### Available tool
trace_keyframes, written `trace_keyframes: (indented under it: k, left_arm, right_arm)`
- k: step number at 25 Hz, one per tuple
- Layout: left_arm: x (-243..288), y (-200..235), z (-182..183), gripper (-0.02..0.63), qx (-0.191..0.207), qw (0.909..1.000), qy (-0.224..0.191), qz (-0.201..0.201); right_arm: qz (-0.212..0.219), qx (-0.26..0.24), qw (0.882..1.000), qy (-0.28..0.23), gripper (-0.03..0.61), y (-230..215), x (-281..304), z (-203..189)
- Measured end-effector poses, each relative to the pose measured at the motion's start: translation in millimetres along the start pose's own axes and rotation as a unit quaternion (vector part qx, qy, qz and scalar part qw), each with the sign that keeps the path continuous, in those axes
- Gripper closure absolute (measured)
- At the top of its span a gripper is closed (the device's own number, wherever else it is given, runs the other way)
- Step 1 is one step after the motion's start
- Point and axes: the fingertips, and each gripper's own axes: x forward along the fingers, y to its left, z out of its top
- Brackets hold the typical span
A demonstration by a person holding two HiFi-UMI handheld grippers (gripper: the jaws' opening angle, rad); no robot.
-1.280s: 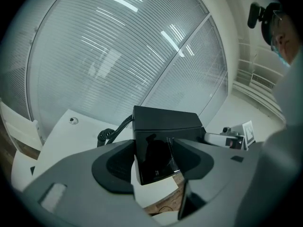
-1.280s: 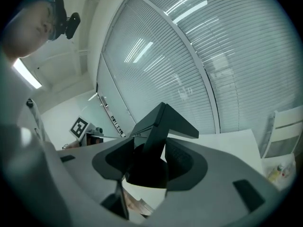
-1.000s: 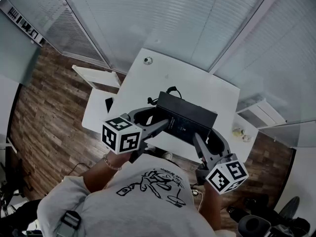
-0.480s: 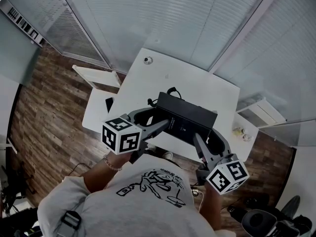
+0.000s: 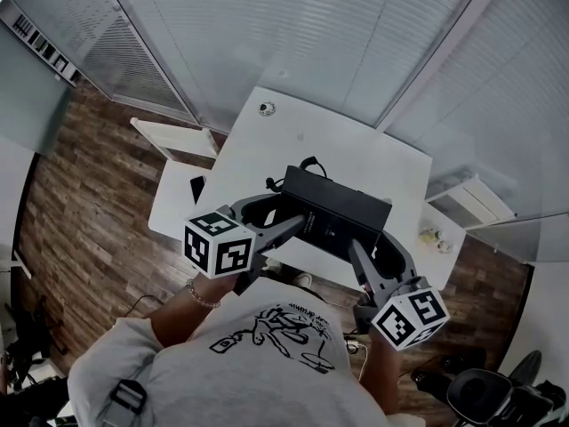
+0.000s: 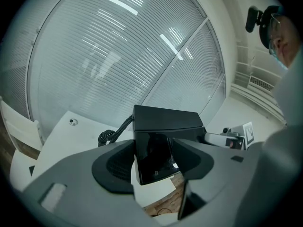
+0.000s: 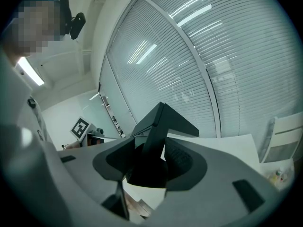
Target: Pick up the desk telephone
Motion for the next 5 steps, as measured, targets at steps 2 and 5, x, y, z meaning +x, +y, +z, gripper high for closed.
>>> trace_keyframes:
  k: [2, 5]
  left_arm:
    - [-5.7, -1.7, -1.7, 0.360, 0.001, 1.0000, -0.001, 0.000]
    - [-13.9, -4.4, -3.6, 0.360, 0.002, 1.0000, -0.003, 0.000]
  right_arm:
    - [0.000, -0.001, 1.000, -0.001, 0.391, 5.8, -2.4, -1.1]
    - [0.000, -0.002, 1.000, -0.002, 0.391, 13.5, -5.6, -2.2]
